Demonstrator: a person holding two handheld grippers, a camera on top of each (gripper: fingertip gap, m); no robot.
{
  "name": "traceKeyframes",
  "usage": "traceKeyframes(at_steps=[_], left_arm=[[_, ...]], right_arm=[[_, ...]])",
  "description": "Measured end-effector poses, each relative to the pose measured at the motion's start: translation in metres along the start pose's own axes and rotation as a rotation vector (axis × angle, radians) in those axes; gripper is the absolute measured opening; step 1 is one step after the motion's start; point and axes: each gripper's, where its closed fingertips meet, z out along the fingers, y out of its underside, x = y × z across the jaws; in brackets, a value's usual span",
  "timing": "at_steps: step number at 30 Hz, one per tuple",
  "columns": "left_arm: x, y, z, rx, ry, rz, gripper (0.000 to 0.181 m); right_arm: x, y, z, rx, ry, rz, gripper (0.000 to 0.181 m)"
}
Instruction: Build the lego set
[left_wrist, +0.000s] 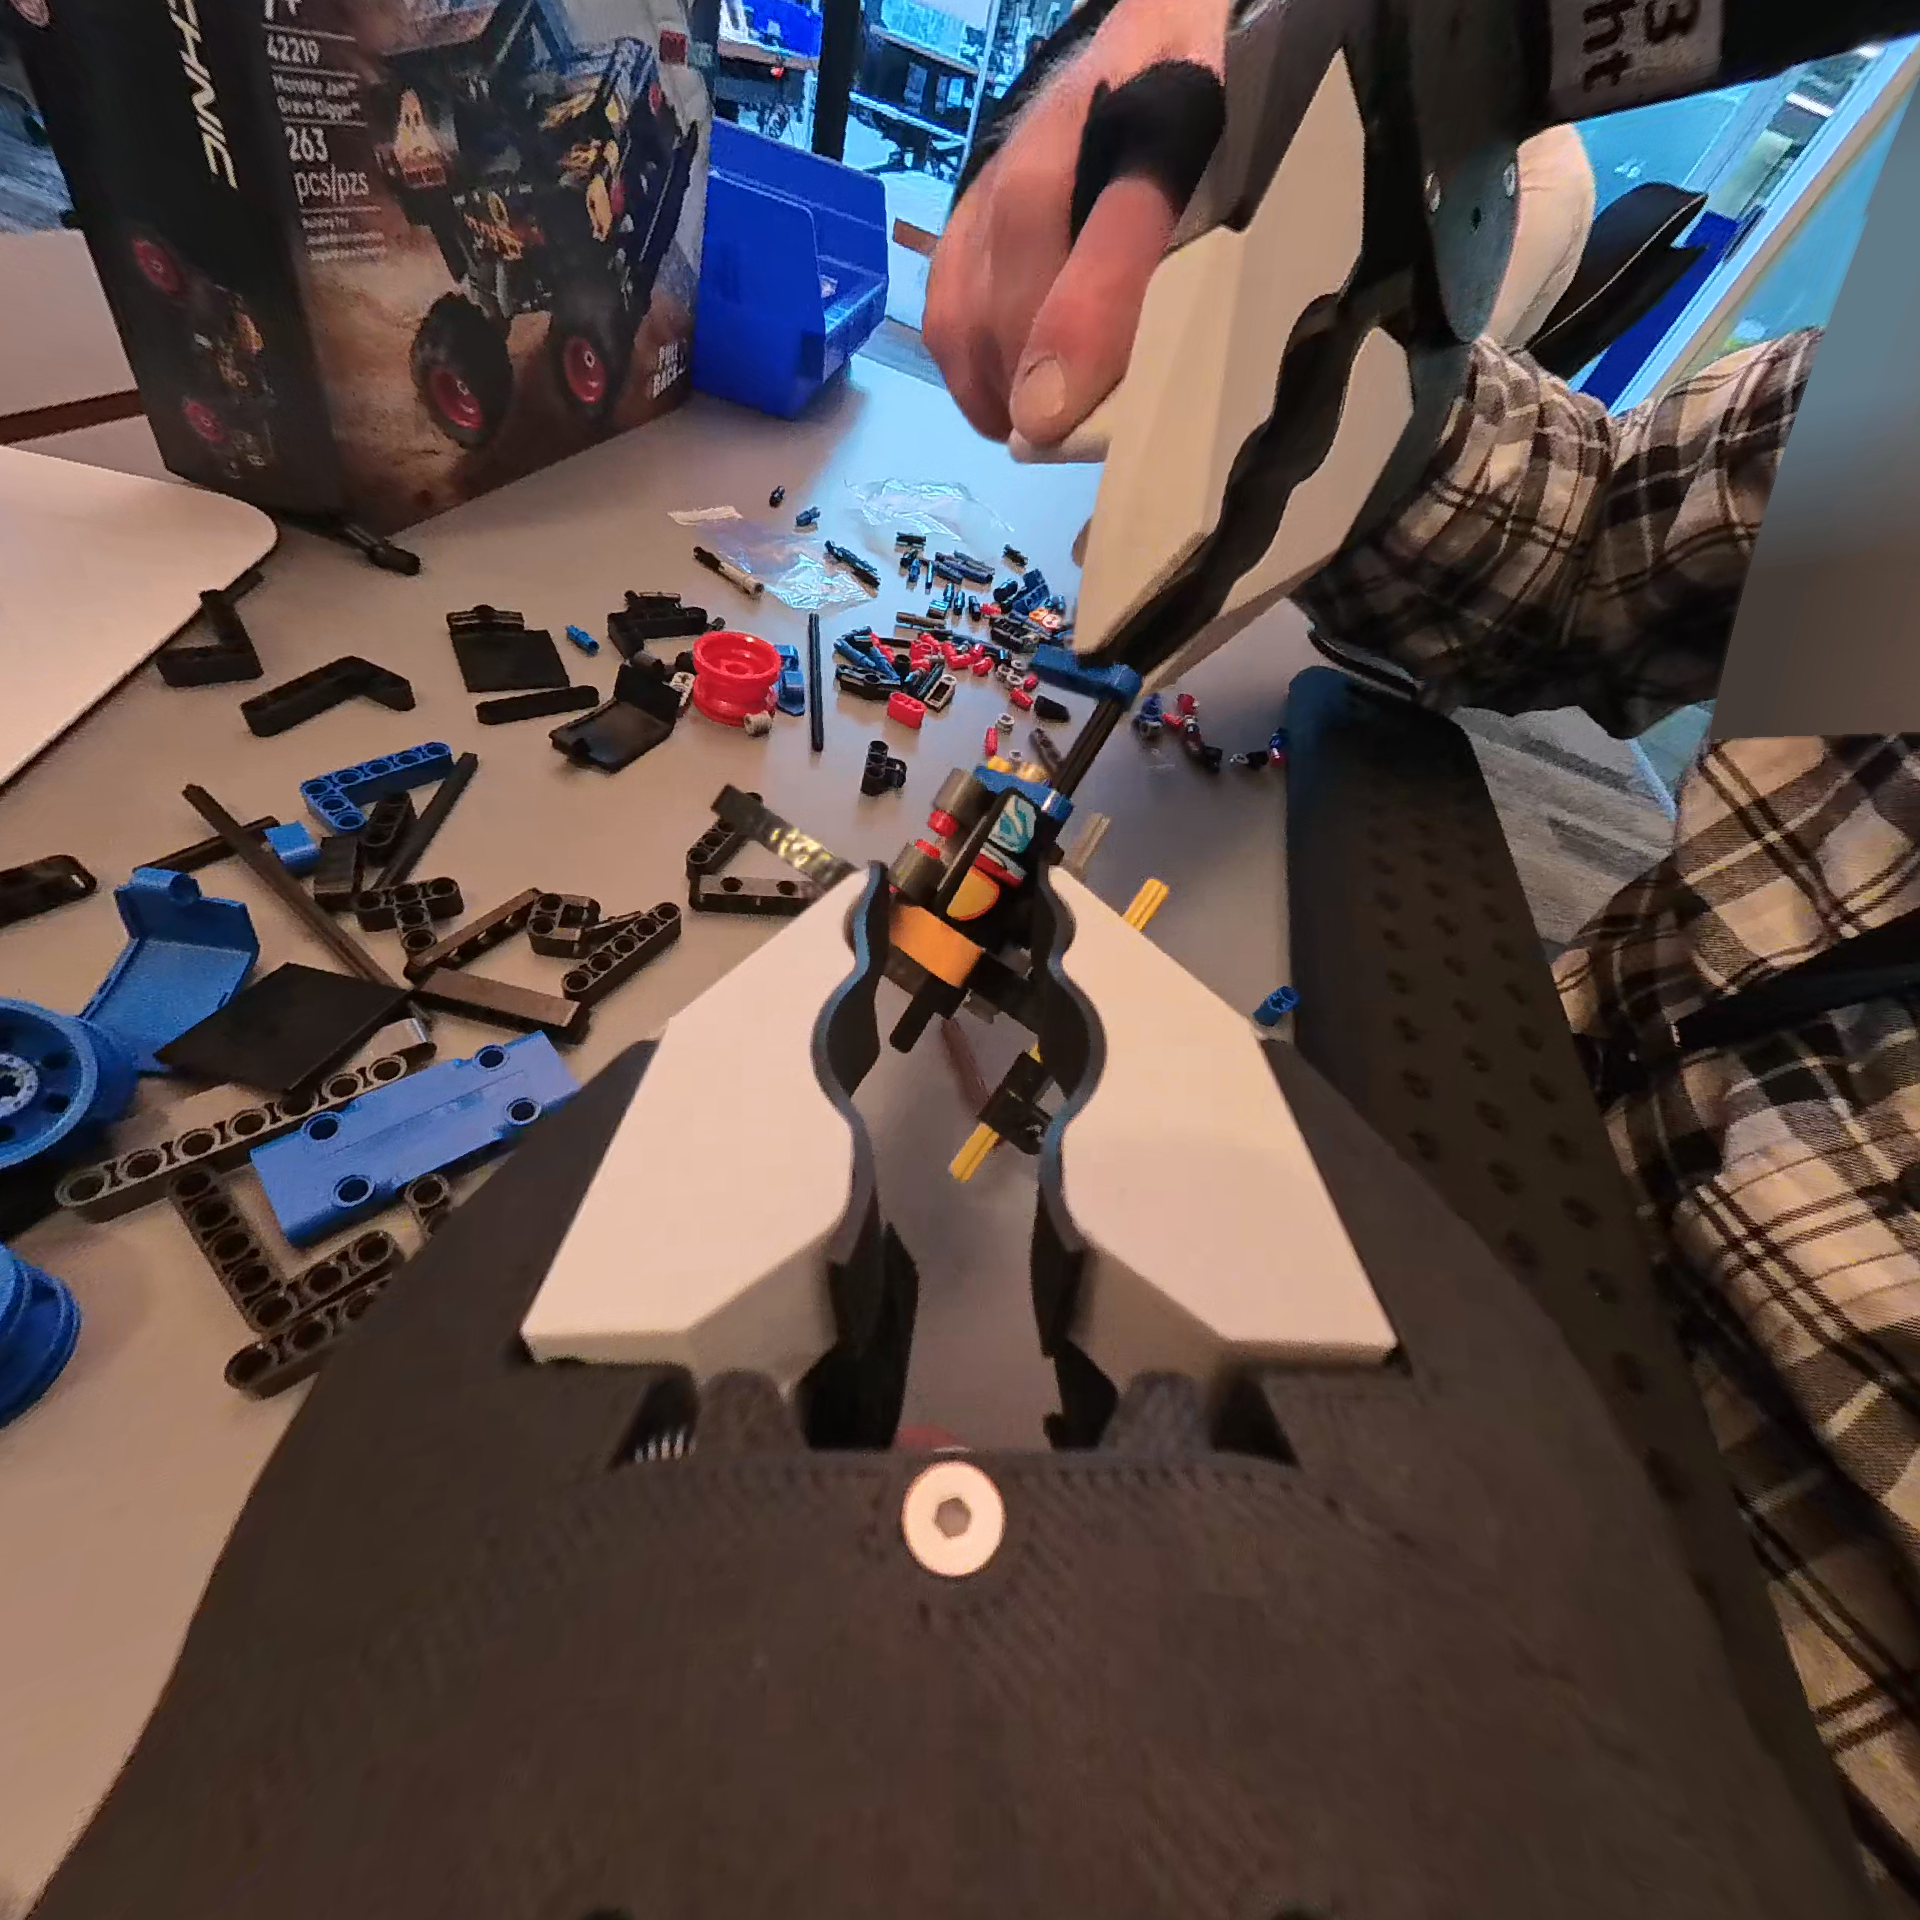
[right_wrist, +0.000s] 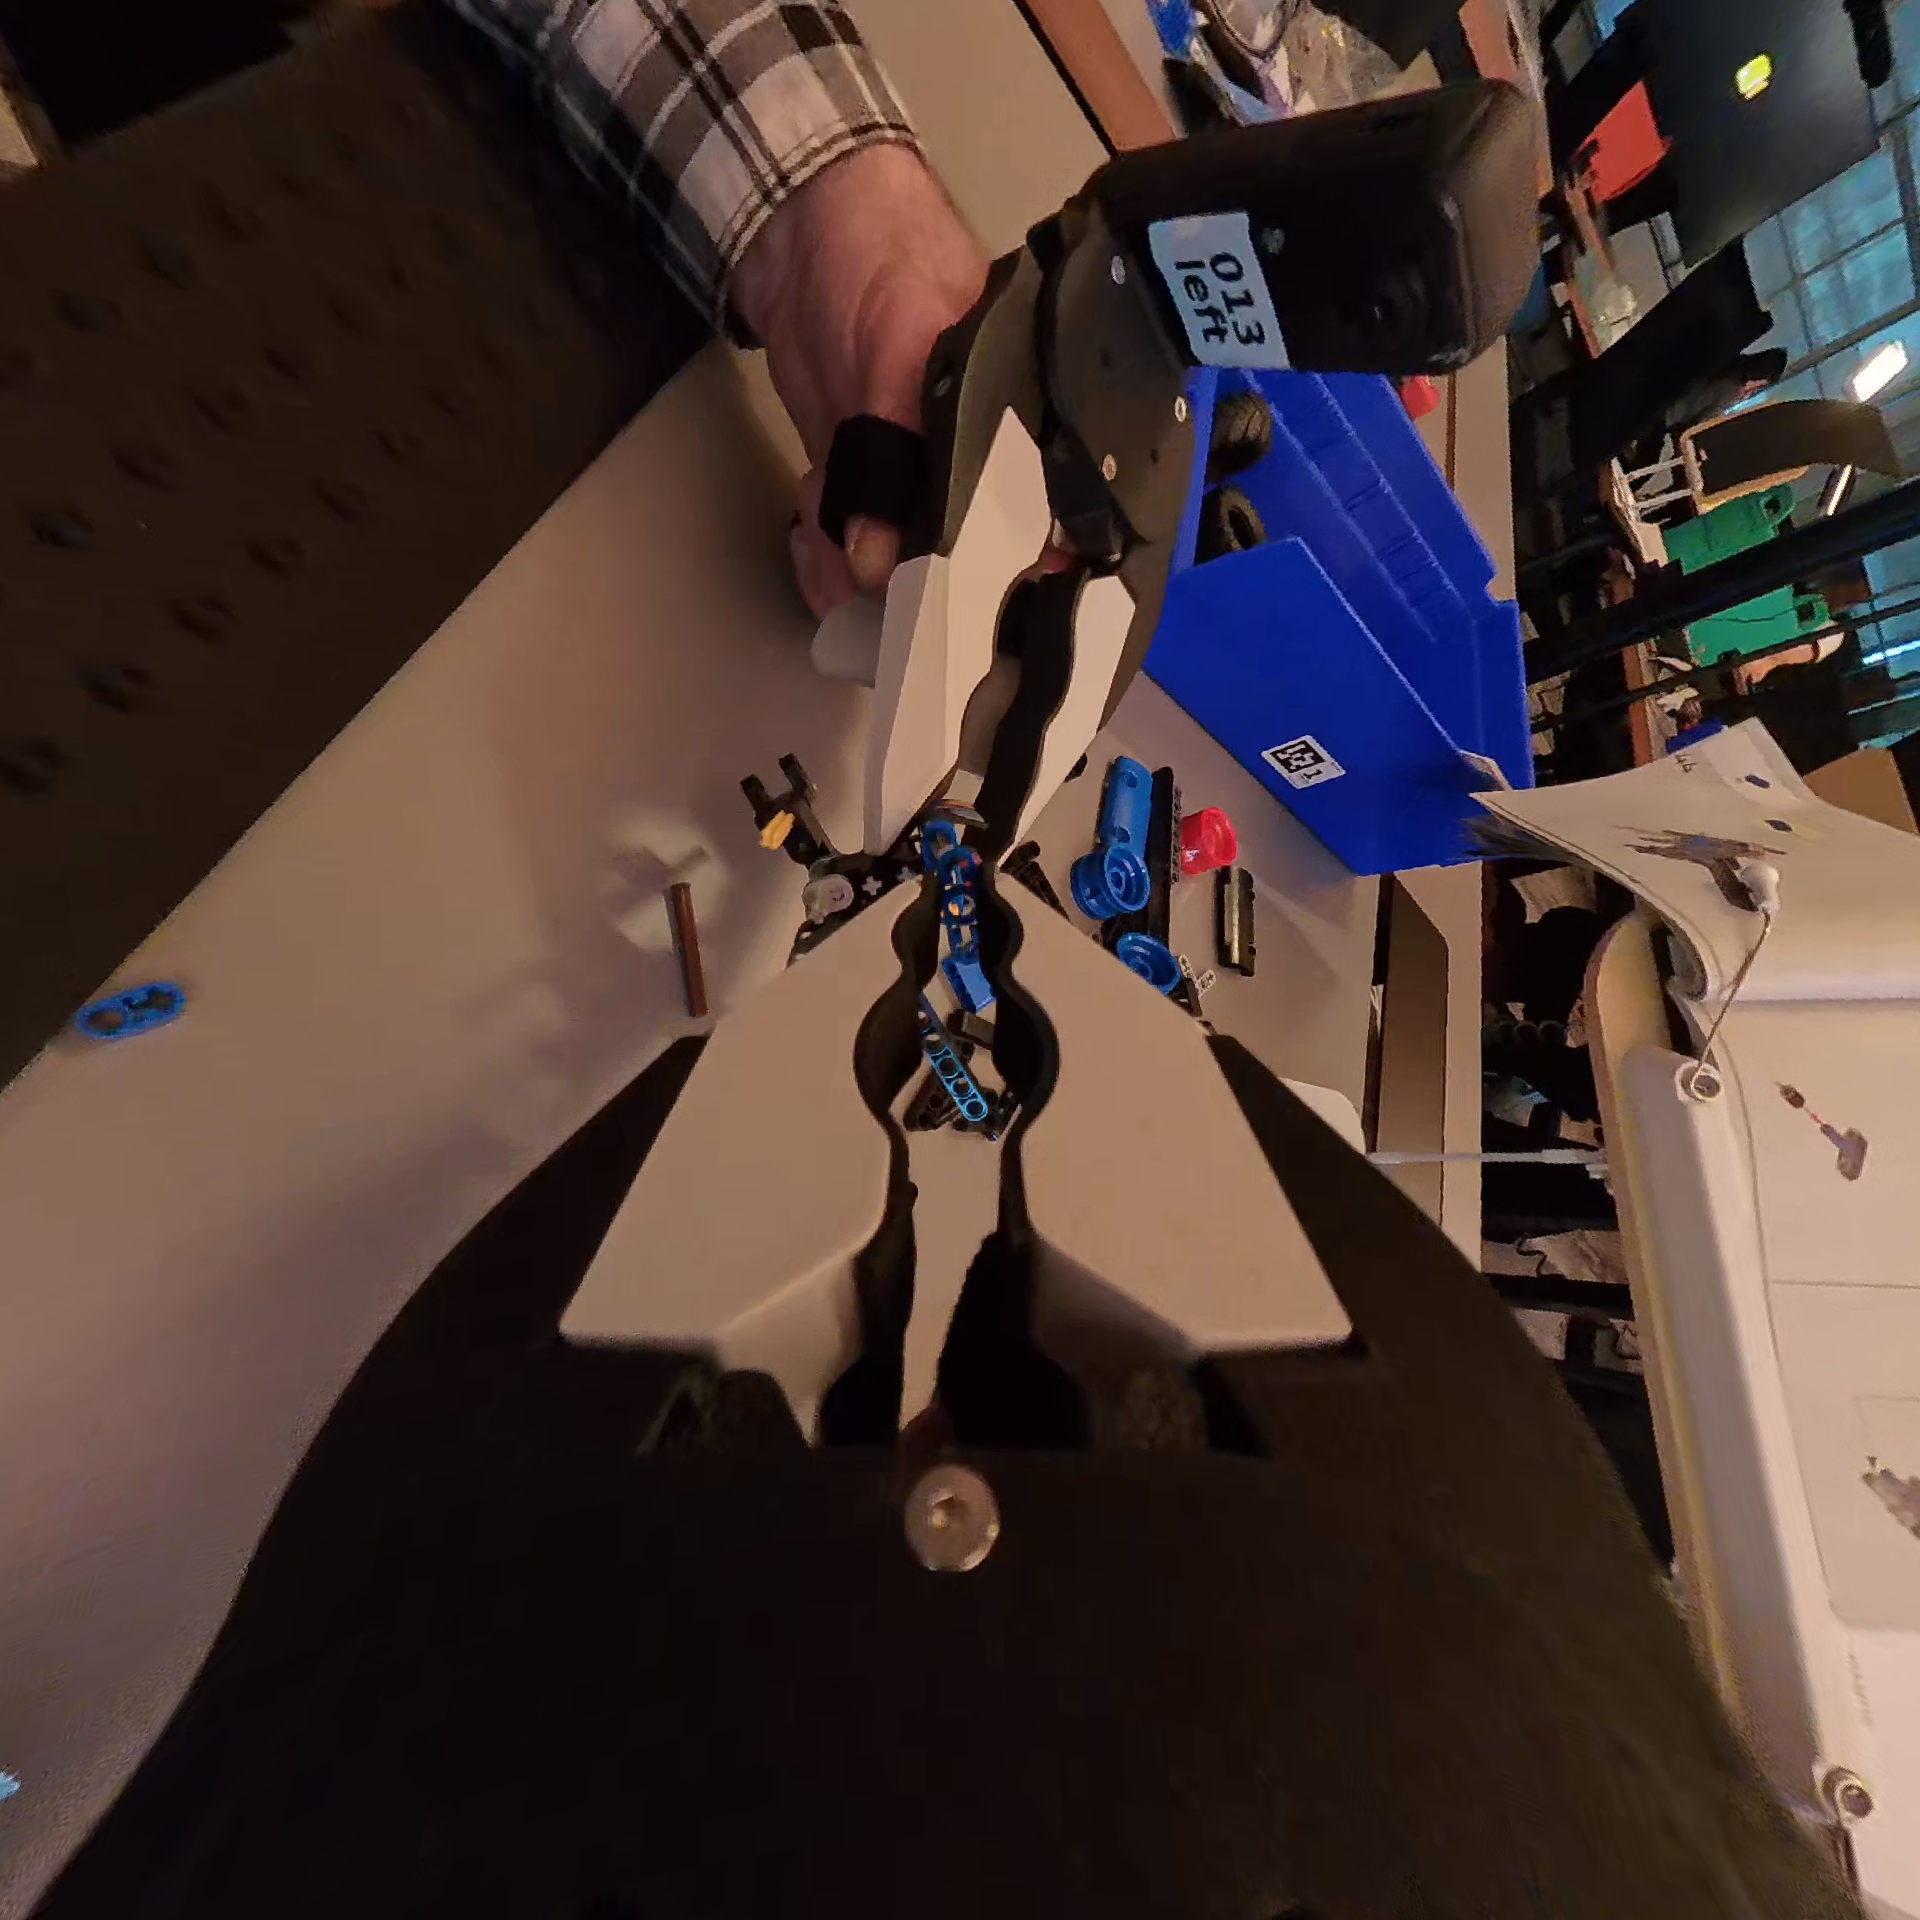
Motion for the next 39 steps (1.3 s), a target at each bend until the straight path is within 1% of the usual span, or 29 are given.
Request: traceKeyframes(at_steps=[12,18,24,29,37,39], left_arm=[[0.001,0.006,0.002,-0.036,0.007,-0.003,0.024],[-0.005,0.011,0.004,-0.074,-0.057,0.039,0.024],[-0.008,0.015,0.005,-0.099,-0.082,0.044,0.023],[-0.013,0.017,0.006,-0.113,-0.124,0.035,0.023],[-0.021,0.017,0.007,-0.124,-0.188,-0.018,0.023],[-0.023,0.021,0.008,-0.142,-0.198,-0.027,0.023]], right_arm=[[-0.007,0.004,0.002,-0.07,-0.004,-0.117,0.003],[-0.01,0.012,0.007,-0.163,0.021,-0.18,0.003],[-0.013,0.017,0.01,-0.195,0.046,-0.202,0.003],[-0.013,0.022,0.013,-0.259,0.099,-0.204,0.003],[-0.006,0.029,0.016,-0.435,0.226,-0.267,0.002],[-0.007,0.031,0.018,-0.47,0.25,-0.283,0.002]])
